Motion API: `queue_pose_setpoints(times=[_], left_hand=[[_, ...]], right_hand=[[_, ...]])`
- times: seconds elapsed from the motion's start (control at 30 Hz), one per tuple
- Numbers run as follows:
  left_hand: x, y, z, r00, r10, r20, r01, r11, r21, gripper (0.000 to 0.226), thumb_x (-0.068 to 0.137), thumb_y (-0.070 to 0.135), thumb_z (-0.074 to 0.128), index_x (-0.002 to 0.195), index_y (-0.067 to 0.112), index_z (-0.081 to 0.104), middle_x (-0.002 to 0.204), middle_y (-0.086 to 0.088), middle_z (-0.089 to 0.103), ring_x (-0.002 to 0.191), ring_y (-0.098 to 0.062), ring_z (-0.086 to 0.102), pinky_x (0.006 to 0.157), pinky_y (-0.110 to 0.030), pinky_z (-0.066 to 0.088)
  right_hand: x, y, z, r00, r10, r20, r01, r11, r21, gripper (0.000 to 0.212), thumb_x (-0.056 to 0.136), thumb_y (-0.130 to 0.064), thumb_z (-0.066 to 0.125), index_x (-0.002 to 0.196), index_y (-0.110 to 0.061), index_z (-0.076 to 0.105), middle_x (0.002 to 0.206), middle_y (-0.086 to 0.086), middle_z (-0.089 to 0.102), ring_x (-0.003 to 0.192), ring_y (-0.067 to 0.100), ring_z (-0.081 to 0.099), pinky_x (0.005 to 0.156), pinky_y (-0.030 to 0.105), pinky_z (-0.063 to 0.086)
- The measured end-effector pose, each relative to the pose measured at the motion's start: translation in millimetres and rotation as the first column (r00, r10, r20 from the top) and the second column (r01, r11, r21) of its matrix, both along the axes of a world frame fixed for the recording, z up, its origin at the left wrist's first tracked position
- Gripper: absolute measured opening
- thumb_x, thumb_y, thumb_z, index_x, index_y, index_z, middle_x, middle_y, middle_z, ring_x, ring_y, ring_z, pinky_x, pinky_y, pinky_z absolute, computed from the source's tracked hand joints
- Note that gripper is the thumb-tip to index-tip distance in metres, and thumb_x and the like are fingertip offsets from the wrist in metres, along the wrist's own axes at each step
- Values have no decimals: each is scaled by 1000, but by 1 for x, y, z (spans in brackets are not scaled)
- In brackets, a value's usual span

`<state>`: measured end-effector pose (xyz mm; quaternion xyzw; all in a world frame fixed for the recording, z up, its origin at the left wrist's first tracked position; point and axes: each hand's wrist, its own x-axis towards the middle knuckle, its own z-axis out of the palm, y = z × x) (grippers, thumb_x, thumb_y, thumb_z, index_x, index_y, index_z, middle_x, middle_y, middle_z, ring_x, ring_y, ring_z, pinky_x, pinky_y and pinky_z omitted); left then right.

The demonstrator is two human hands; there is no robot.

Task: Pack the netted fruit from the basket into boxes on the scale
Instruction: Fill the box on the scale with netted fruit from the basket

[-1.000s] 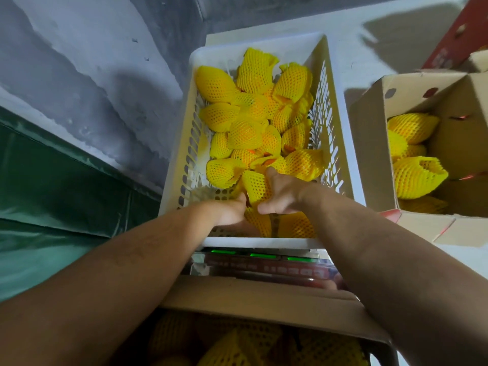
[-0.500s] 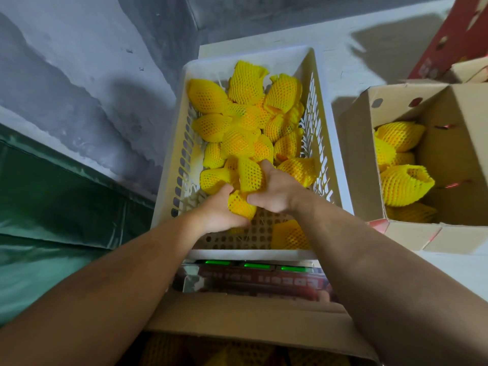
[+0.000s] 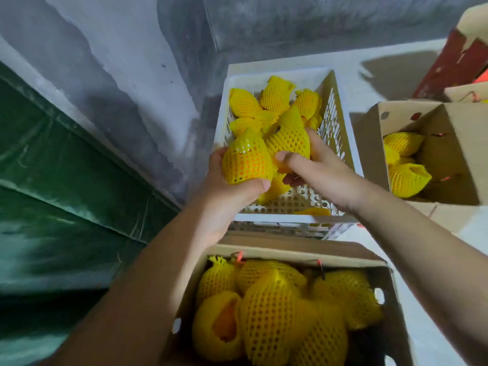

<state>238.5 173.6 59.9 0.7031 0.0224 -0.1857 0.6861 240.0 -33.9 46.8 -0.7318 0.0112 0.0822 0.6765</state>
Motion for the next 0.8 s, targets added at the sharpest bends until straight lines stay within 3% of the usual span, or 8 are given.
queue_pose_setpoints(times=[0.1,0.2,0.27,0.33,0.47,0.53,0.67,0.8], left_hand=[[-54,22,17,999,33,-10,-35,967,-252,84,63,16,87,138,24,50,122,-15,68,110,-33,74,89,-46,62],[-99,54,19,997,62,-40,-73,904,-420,68,69,12,86,132,18,60,104,-13,72,96,-28,76,76,-35,61],[-119,74,19,997,68,-39,-78,885,-458,54,71,12,87,120,25,70,100,-10,73,92,-25,75,73,-33,61],[-132,91,21,999,29,-20,-35,898,-439,41,76,20,84,114,27,72,101,-8,73,92,-23,75,74,-33,61],[-153,114,27,999,-5,-32,-9,899,-437,41,76,24,84,115,23,73,109,-10,73,96,-23,74,79,-32,61],[-167,124,27,998,-16,-53,-11,887,-462,44,74,23,86,116,21,74,113,-11,74,99,-25,75,81,-33,61],[-194,144,33,994,-54,-91,6,890,-456,71,67,23,89,133,16,64,124,-13,74,108,-31,75,83,-33,62],[-214,159,42,999,-51,4,49,933,-356,70,68,28,90,132,19,63,119,-12,76,102,-31,77,80,-33,63]], right_hand=[[-62,12,38,995,-46,89,48,999,-21,52,81,-51,74,127,-39,52,105,-13,74,94,13,73,80,34,62],[-131,17,51,943,-274,190,298,948,-112,64,78,-59,75,130,-49,39,118,-16,69,115,16,67,104,55,52],[-173,25,52,862,-369,348,415,908,-64,66,80,-53,77,131,-44,36,121,-15,65,115,13,65,97,43,58],[-202,30,44,836,-341,430,453,871,-189,69,85,-42,79,137,-45,33,127,-12,59,117,13,63,89,35,57],[-228,23,26,989,9,150,124,521,-845,83,86,-42,78,154,-46,32,164,-4,34,150,30,31,118,51,35],[-234,29,25,998,39,48,25,449,-893,79,92,-48,70,159,-44,28,171,-9,17,158,26,10,125,53,18],[-244,56,32,992,-113,57,90,313,-945,78,99,-38,63,163,-38,19,174,-2,10,158,27,6,125,55,17],[-270,101,58,907,-232,352,411,675,-613,57,95,-39,63,150,-40,46,152,-10,51,142,14,43,112,43,42]])
